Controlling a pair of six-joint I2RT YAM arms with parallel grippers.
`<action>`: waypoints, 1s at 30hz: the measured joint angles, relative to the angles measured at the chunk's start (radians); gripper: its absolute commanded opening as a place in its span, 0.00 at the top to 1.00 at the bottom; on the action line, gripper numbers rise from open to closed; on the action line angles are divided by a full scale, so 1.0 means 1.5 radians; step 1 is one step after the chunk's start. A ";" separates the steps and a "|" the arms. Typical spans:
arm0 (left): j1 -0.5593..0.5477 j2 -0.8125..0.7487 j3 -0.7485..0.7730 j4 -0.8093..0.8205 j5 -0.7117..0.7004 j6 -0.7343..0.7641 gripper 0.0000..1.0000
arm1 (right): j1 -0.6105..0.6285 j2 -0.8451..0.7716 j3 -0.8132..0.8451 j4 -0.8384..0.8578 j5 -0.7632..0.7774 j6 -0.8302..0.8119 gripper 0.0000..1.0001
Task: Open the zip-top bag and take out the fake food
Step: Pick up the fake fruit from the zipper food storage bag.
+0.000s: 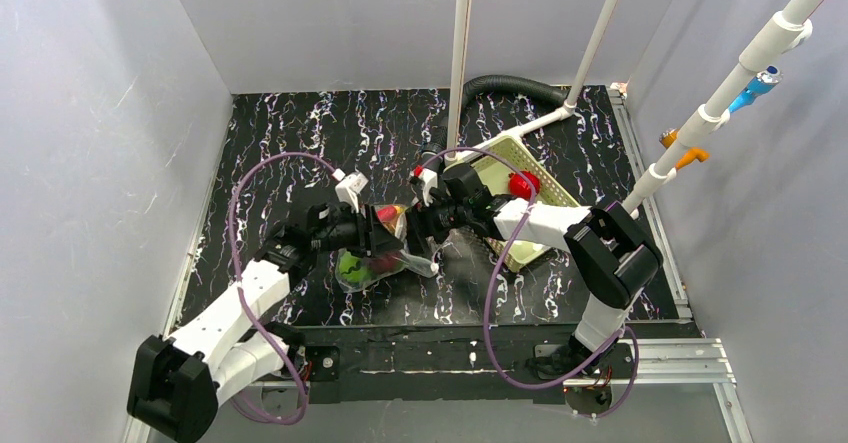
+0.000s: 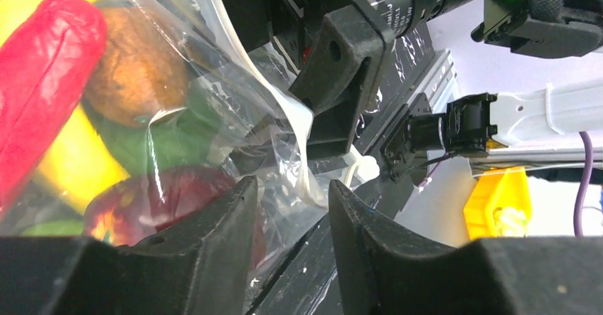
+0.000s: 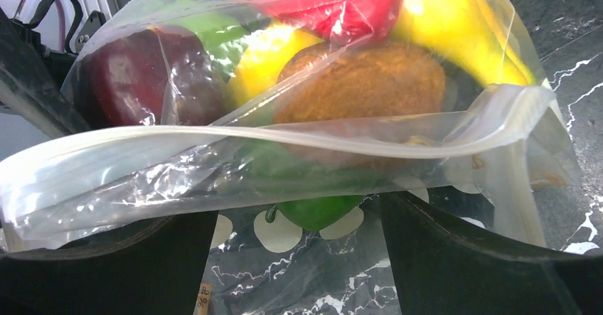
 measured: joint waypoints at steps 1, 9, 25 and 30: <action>0.000 -0.010 0.001 -0.011 -0.008 0.004 0.48 | 0.000 0.001 0.000 0.000 0.002 0.003 0.11; 0.000 -0.121 0.043 -0.138 -0.129 0.042 0.28 | 0.000 0.012 0.010 0.002 0.005 0.018 0.10; 0.002 -0.016 0.028 -0.206 -0.294 0.034 0.57 | 0.054 0.032 0.068 -0.063 0.066 -0.017 0.02; 0.003 -0.017 0.027 -0.205 -0.297 0.033 0.61 | 0.067 0.048 0.090 -0.087 0.143 -0.041 0.21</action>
